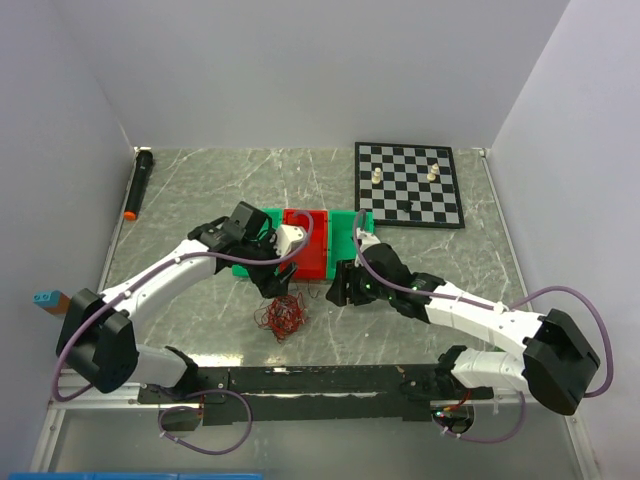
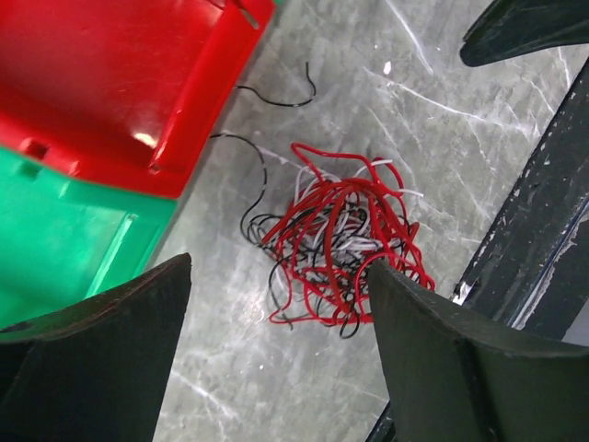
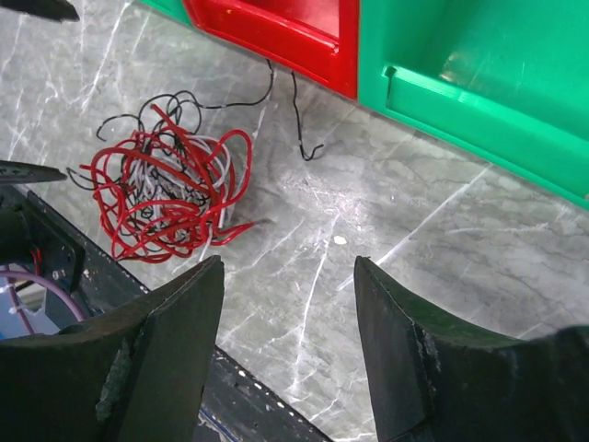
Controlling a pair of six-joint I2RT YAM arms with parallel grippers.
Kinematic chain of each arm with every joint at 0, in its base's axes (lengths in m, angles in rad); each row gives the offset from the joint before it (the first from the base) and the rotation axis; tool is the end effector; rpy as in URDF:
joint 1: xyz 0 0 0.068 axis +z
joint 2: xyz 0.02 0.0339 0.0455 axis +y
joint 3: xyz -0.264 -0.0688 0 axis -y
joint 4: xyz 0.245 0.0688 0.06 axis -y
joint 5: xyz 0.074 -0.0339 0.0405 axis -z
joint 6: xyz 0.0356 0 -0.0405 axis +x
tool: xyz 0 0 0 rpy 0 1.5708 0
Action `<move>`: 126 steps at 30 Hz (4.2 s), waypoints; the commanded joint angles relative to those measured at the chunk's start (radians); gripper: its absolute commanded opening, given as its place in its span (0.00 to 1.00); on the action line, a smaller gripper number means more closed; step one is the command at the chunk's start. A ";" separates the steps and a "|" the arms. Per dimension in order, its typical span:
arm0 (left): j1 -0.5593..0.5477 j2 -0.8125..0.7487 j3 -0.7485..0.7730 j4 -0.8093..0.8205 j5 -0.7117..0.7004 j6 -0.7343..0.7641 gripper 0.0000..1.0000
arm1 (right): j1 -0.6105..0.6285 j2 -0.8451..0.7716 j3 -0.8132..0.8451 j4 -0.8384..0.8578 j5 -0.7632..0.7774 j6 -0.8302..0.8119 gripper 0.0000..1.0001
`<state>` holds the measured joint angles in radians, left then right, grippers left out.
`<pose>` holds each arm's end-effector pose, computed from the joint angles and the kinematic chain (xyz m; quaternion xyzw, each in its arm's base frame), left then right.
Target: Untangle the cables
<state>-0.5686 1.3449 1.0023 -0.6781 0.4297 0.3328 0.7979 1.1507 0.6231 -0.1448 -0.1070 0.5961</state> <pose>0.2173 -0.1565 0.2543 0.4617 0.8212 -0.2350 0.2394 0.1647 0.1743 0.2149 -0.1137 0.8926 0.3153 0.3016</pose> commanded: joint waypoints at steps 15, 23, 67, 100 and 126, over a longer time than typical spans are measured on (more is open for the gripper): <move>-0.066 0.028 -0.027 -0.043 0.084 0.058 0.57 | -0.006 0.029 -0.006 0.062 -0.011 0.033 0.57; -0.068 0.059 -0.033 -0.032 0.087 0.077 0.42 | -0.008 0.021 0.003 0.071 -0.019 0.030 0.56; -0.066 -0.277 0.469 -0.347 0.179 0.055 0.01 | 0.155 -0.161 0.211 0.139 -0.114 -0.199 0.82; -0.070 -0.448 0.734 0.281 -0.327 -0.034 0.03 | 0.178 0.135 0.121 0.367 -0.120 -0.150 0.82; -0.066 -0.458 0.227 0.500 -0.663 -0.074 0.01 | 0.236 0.086 0.026 0.067 0.107 -0.009 0.66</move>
<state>-0.6338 0.9009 1.2968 -0.2630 -0.1577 0.2714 1.0241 1.3132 0.6655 -0.0483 -0.0666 0.5644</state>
